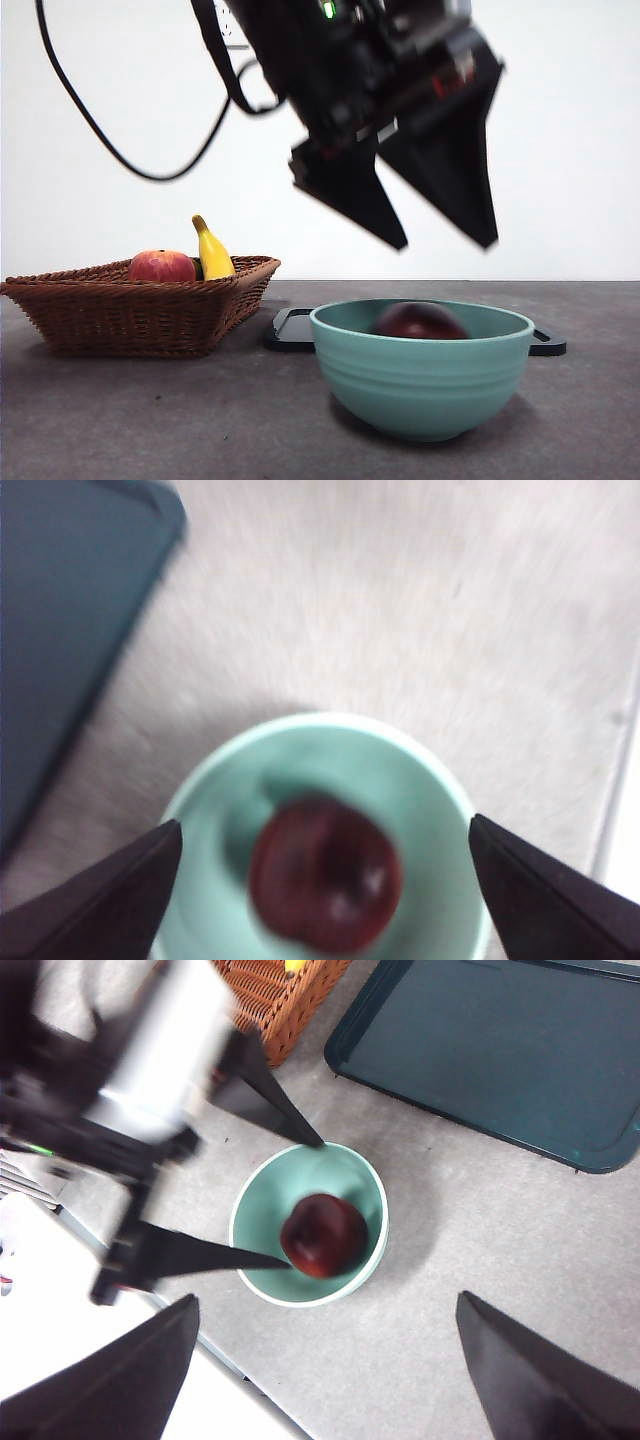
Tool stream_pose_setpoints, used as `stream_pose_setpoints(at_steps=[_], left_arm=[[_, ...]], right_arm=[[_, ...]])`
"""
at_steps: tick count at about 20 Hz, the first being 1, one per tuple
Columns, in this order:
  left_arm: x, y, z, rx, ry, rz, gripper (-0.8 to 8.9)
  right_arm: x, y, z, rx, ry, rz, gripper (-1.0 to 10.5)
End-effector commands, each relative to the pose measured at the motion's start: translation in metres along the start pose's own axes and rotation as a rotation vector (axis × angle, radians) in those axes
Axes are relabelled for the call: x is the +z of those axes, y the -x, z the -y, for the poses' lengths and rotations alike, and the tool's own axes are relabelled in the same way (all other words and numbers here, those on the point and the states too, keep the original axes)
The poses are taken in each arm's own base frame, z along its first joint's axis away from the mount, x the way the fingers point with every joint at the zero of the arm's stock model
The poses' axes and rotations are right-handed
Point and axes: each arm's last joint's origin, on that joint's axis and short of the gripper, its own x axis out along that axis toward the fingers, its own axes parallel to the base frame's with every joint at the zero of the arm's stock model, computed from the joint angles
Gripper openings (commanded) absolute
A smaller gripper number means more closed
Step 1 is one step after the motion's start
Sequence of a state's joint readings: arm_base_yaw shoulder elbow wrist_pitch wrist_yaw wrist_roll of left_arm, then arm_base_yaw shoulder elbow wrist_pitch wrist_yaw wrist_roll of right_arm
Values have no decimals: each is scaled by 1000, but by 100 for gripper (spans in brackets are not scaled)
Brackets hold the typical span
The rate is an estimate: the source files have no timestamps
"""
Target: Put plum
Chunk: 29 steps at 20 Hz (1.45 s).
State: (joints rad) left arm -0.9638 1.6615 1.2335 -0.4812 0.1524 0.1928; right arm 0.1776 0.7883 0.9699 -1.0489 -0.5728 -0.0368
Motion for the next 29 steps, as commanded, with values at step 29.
stream_pose_setpoints(at_steps=[29], left_arm=[[-128,169,-26,-142,494,212,459]], right_arm=[[5,2,-2,1,14,16,413]])
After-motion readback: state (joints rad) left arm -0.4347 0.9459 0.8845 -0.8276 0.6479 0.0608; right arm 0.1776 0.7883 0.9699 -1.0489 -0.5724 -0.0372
